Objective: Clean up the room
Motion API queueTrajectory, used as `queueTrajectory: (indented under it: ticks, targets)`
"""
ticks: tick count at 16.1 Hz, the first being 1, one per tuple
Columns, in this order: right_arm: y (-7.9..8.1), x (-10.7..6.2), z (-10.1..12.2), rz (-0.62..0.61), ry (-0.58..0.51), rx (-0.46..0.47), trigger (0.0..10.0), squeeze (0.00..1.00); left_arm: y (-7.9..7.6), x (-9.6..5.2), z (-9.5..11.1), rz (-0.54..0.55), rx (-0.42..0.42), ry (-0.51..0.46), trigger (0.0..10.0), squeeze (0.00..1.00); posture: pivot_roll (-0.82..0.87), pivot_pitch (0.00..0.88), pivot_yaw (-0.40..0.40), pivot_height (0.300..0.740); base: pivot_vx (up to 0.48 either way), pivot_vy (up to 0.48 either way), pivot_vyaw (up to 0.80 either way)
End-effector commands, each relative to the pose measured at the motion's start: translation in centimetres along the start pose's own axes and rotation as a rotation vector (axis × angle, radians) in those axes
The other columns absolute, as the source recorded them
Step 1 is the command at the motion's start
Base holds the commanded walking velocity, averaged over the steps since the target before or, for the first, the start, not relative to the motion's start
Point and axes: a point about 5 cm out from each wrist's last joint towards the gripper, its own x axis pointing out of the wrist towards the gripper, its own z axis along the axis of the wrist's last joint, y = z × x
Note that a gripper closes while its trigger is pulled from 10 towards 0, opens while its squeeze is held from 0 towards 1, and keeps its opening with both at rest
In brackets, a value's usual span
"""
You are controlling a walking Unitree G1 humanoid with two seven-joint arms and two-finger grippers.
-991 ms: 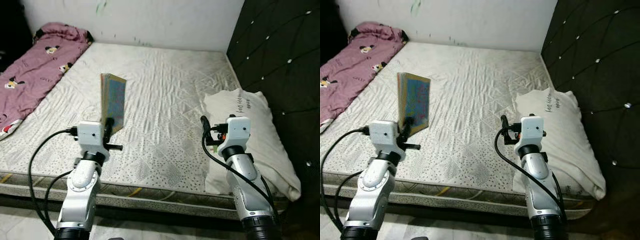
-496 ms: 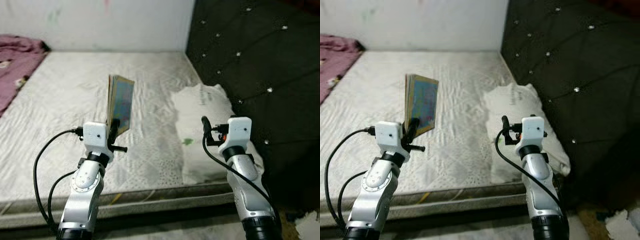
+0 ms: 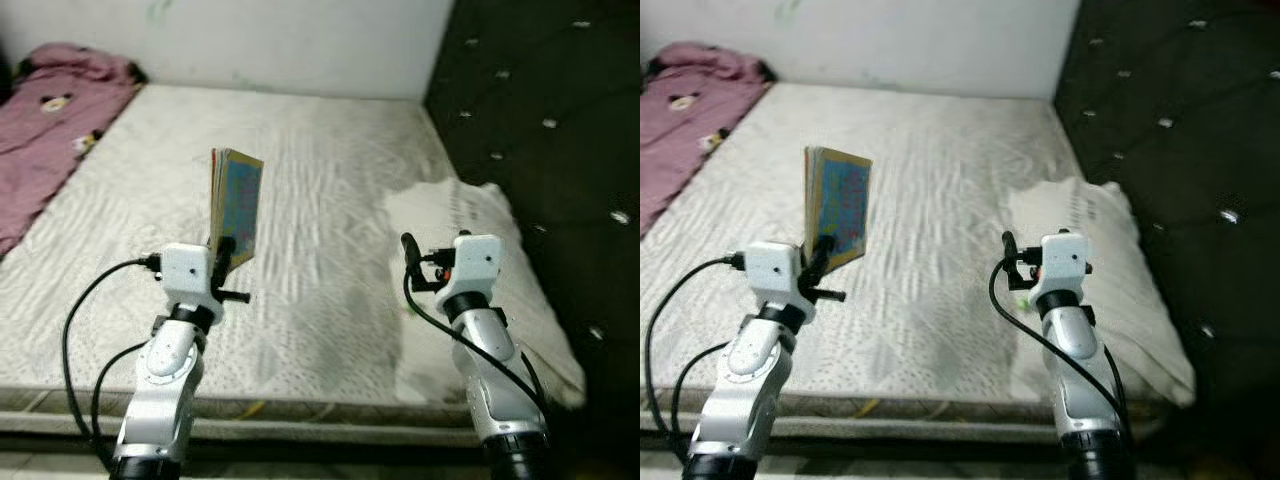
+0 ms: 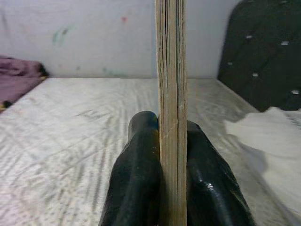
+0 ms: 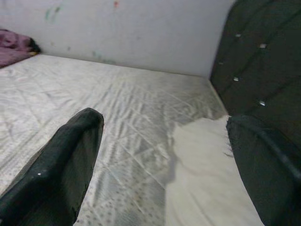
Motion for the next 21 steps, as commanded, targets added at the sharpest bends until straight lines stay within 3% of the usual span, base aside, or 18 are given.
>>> queueTrajectory:
  ticks: [1, 4, 12, 18, 19, 21]
  targets:
    - [-0.5, 0.0, 0.0, -0.014, 0.001, -0.011, 10.0, 0.0, -0.3, 0.4, 1.0, -0.015, -0.002, -0.052, 10.0, 0.0, 0.03, 0.0, -0.011, 0.74, 0.349, 0.0, 0.0]
    - [-0.5, -0.1, 0.0, -0.018, 0.001, -0.013, 10.0, 0.0, -0.3, 0.4, 1.0, -0.014, -0.003, -0.052, 10.0, 0.0, 0.03, 0.0, -0.009, 0.74, 0.335, 0.0, 0.0]
    - [-0.6, -0.1, -0.2, -0.017, 0.007, -0.015, 10.0, 0.0, -0.1, 0.7, 0.7, 0.056, -0.007, -0.032, 10.0, 0.0, 0.03, 0.0, -0.011, 0.74, 0.0, 0.0, 0.0]
    - [-0.4, 0.0, -0.8, -0.024, 0.029, -0.002, 10.0, 0.0, -0.4, 0.8, 0.4, 0.058, 0.025, -0.023, 10.0, 0.0, 0.05, 0.0, -0.008, 0.74, 0.0, 0.0, -0.78]
    - [0.0, 0.4, -0.1, -0.016, 0.006, 0.006, 10.0, 0.0, -0.3, 1.1, 0.9, 0.063, -0.029, -0.023, 10.0, 0.0, 0.05, 0.0, -0.002, 0.74, 0.0, 0.0, -0.8]
    - [0.4, 0.5, -0.3, 0.0, 0.004, -0.005, 10.0, 0.0, -0.4, 1.1, 0.6, 0.054, 0.015, -0.015, 10.0, 0.0, 0.04, 0.0, 0.004, 0.74, 0.0, 0.0, -0.8]
